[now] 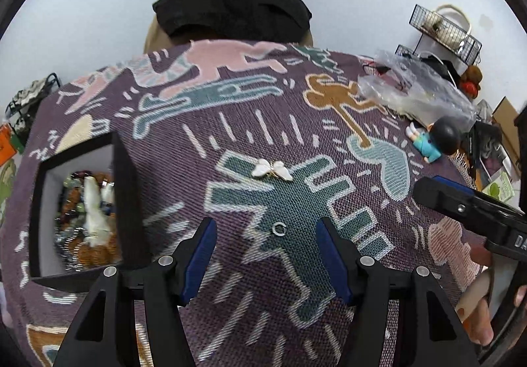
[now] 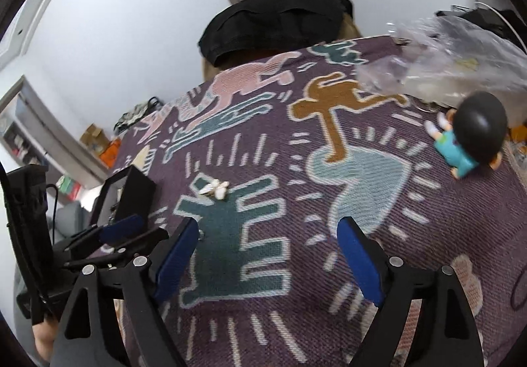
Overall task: Organize jewelry
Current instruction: 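Grasp the small silver ring with the left tool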
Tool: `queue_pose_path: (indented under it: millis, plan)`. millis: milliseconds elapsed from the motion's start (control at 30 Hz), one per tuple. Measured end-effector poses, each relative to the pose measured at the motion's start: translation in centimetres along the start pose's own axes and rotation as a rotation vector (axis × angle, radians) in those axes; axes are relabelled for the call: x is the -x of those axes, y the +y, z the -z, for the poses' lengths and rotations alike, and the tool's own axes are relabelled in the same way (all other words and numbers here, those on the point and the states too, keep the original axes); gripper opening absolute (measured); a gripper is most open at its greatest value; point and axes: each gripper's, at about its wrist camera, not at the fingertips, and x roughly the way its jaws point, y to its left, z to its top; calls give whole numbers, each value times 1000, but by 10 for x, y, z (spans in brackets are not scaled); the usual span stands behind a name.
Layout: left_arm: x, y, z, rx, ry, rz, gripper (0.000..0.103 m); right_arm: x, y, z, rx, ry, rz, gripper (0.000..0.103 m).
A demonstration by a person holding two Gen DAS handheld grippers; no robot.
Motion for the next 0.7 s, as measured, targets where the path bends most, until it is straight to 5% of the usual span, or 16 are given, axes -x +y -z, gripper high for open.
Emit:
queue_pose_path:
  millis: [133,300,533,700]
  plan:
    - [-14,-3,0,14,27,16,58,3,-10,6,-44,-14,-22,86]
    - [-28,-10,0,3,56,11,38,3,-20,12,-61,-19,-3,86]
    - [-43,-20,4,-44,82,-46,34,2,-22,12,-62,-29,21,86]
    - [-45,-18,3,-64,63,-99,12,-2,-20,10,-60,-27,20,86]
